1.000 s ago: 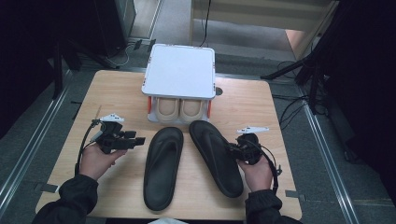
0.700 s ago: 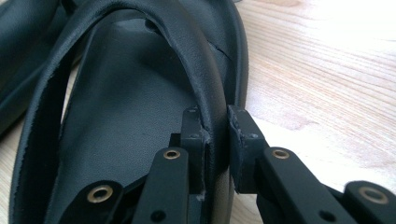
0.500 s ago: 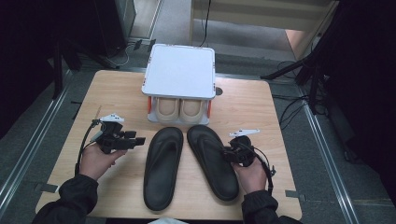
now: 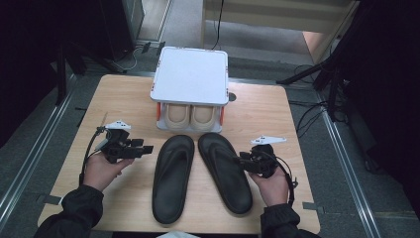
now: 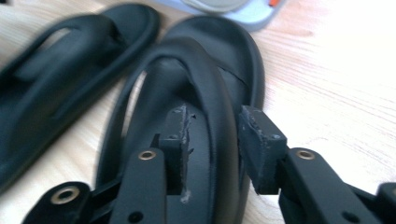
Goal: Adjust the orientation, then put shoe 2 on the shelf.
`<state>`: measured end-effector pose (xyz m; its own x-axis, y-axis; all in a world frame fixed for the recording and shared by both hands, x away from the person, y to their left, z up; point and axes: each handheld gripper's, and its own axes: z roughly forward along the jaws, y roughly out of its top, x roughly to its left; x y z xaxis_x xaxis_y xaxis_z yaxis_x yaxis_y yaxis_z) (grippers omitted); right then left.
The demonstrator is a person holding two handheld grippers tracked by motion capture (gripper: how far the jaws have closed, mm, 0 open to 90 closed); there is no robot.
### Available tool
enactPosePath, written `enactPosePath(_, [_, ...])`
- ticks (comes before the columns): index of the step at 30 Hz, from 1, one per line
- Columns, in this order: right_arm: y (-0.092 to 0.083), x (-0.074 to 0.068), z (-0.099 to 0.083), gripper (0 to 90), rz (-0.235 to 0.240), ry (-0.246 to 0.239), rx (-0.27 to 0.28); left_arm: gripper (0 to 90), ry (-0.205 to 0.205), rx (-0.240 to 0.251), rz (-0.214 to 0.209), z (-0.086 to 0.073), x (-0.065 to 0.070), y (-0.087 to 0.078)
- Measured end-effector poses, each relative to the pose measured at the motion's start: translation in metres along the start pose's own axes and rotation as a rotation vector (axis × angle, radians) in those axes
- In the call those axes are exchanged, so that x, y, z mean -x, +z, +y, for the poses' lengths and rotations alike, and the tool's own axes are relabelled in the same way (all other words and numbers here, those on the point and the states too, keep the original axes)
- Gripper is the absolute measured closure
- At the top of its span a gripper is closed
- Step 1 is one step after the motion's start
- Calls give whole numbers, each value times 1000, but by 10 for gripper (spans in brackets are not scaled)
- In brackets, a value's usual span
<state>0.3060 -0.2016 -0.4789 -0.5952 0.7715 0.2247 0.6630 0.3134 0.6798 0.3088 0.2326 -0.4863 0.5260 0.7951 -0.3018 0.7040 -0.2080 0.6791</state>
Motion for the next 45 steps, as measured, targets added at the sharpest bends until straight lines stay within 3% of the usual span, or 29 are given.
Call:
enactPosePath(5, [-13, 3, 2, 834, 18, -15, 40, 441, 3, -2, 2, 0, 0, 0])
enactPosePath(9, [-15, 11, 2, 886, 4, -5, 44, 442, 6, -5, -1, 0, 0, -1])
enactPosePath(12, [-12, 18, 1, 894, -33, -9, 37, 442, 5, -6, -1, 0, 0, -1])
enactPosePath(18, [-1, 28, 0, 894, -52, -6, 9, 442, 7, -6, 2, -1, 1, 0])
enactPosePath(22, [6, 27, -1, 892, -46, -8, -19, 456, 16, -1, -1, -1, 1, -1])
enactPosePath(26, [11, 24, -2, 885, -55, -44, -38, 468, 25, 2, 0, -1, 3, -1])
enactPosePath(32, [20, 22, -2, 885, -39, -39, -74, 466, 26, -4, 0, -1, 3, -1])
enactPosePath(45, [22, 8, -6, 887, -34, -52, -75, 478, 21, -23, -15, -2, 6, 2])
